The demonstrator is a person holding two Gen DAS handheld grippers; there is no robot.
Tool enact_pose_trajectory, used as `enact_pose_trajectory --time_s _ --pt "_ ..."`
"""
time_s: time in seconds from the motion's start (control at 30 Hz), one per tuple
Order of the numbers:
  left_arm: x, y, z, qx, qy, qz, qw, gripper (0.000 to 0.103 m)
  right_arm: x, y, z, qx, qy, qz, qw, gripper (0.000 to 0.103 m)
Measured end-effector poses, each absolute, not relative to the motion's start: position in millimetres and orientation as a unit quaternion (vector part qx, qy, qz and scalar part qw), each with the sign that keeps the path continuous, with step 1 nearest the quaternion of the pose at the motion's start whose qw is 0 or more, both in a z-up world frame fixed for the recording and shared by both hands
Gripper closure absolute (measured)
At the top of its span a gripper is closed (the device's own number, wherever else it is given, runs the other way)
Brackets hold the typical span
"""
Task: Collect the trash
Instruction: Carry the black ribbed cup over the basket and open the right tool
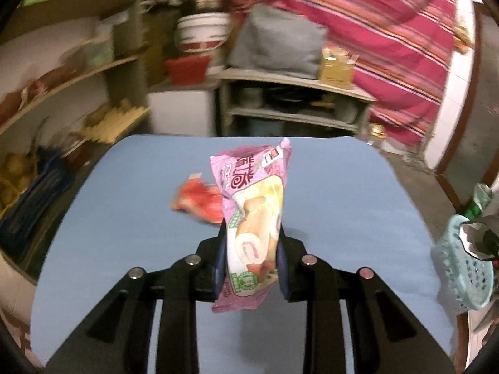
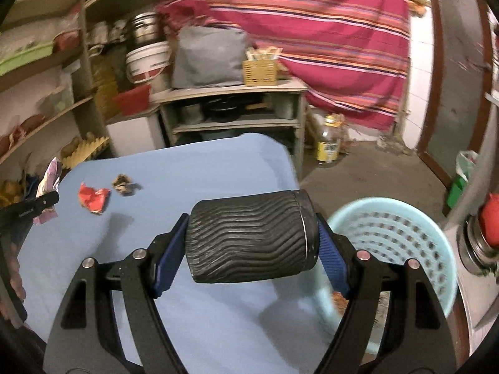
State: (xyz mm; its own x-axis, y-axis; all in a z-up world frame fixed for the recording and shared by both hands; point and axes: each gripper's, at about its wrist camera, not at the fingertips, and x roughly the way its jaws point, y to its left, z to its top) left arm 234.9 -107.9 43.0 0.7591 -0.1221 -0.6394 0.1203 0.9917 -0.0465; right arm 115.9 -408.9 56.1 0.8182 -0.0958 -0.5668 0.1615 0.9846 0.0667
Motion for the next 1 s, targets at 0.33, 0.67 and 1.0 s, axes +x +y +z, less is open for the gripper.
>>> enact_pose_trajectory --time_s 0.33,0.67,1.0 --pt "219.4 -254.9 25.1 0.028 0.344 -0.170 0.923 0.076 58.9 -511.9 44.1 0.090 0.295 -0.151 0.939 0.027" --pt "198.8 -384.8 -5.1 0.060 0.361 -0.268 0.891 0.076 25.3 -586.4 33.6 0.144 0.284 -0.216 0.923 0.027" --pt "191.8 -469.7 -17.0 0.084 0.367 -0.316 0.871 0.072 12.3 -616.5 30.8 0.181 0.276 -0.238 0.914 0.027"
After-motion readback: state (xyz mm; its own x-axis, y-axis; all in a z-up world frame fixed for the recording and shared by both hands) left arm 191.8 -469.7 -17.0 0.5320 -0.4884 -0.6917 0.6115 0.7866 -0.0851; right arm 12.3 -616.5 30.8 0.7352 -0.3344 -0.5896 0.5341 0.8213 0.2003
